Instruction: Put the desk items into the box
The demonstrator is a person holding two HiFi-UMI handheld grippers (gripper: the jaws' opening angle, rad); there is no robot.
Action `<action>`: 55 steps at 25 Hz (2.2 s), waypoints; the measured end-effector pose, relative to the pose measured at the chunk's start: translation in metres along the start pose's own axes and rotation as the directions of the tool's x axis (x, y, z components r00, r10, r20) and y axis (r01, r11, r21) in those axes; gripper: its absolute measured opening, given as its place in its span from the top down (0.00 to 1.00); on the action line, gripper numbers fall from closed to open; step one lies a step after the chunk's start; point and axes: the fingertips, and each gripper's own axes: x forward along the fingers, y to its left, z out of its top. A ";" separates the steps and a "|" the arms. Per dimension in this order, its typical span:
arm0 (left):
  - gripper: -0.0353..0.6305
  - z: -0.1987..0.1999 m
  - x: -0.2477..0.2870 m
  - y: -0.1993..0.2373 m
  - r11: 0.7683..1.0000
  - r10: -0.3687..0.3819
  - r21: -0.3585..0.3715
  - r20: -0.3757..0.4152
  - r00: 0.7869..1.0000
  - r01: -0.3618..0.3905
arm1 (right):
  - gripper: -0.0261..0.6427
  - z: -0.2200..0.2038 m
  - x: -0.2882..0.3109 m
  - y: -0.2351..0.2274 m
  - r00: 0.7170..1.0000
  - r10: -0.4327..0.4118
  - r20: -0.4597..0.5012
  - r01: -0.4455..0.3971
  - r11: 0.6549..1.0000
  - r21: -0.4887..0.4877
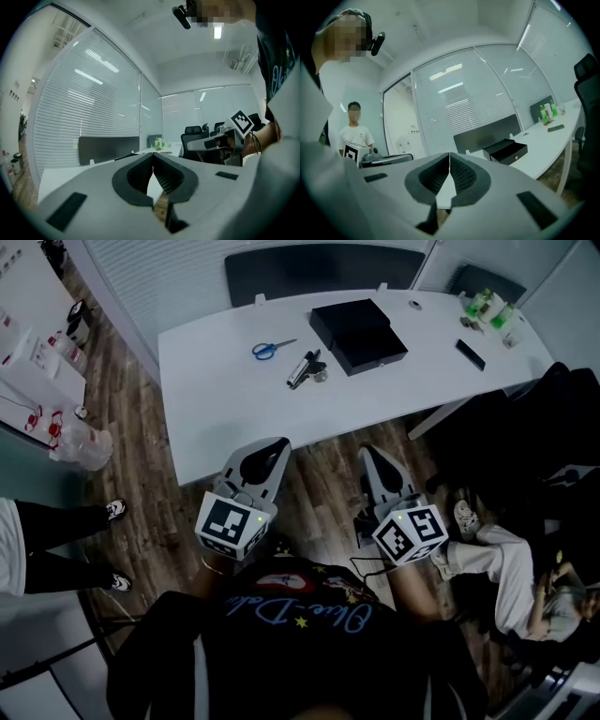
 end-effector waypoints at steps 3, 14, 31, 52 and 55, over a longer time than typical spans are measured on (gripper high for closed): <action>0.93 -0.002 -0.002 0.016 1.000 0.008 -0.006 0.004 1.000 -0.008 | 0.94 -0.003 0.014 0.004 1.000 0.000 -0.010 0.000 1.000 -0.002; 0.93 -0.013 -0.002 0.042 0.999 0.028 -0.036 0.006 1.000 -0.027 | 0.94 -0.008 0.038 0.005 0.999 -0.009 -0.042 0.010 1.000 0.011; 0.93 -0.013 0.040 0.075 0.992 0.128 -0.025 0.023 0.992 -0.127 | 0.94 -0.009 0.104 -0.042 0.990 0.109 -0.088 -0.105 0.993 0.057; 0.93 -0.028 0.114 0.095 0.981 0.193 -0.018 -0.096 0.977 -0.195 | 0.94 -0.023 0.158 -0.113 0.977 0.171 -0.129 -0.143 0.969 0.203; 0.93 -0.029 0.126 0.092 0.986 0.166 -0.010 -0.063 0.984 -0.166 | 0.94 -0.028 0.165 -0.122 0.975 0.175 -0.140 -0.141 0.965 0.222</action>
